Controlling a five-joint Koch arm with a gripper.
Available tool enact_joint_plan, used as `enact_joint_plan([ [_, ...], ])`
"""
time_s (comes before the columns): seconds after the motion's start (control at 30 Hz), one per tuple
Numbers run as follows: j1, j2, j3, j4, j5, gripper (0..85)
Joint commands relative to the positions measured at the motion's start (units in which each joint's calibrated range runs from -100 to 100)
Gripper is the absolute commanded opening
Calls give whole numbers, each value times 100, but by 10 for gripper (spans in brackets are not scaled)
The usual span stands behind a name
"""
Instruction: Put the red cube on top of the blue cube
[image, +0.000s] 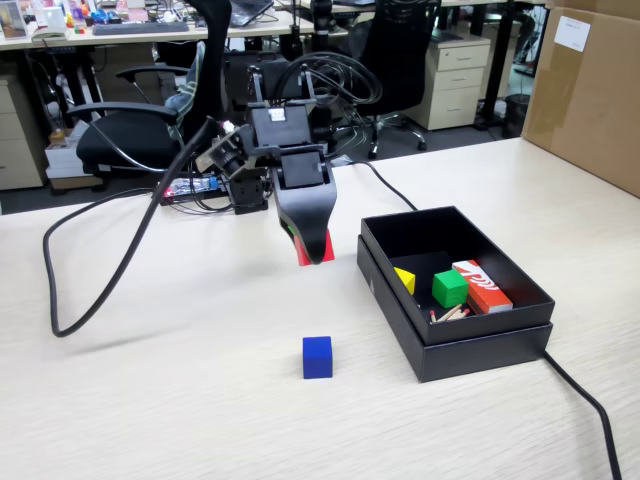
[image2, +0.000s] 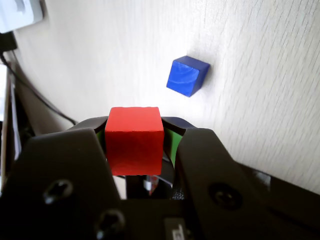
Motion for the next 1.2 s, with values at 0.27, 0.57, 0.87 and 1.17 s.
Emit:
enact_joint_plan([
  [0.27,-44,1327,989,-4,-10,9],
  [0.57,-63,1579,863,-56,-5,9],
  [0.87,-59,1683,844,-56,20,9],
  [1.17,-54,1832,899,-56,29,11],
])
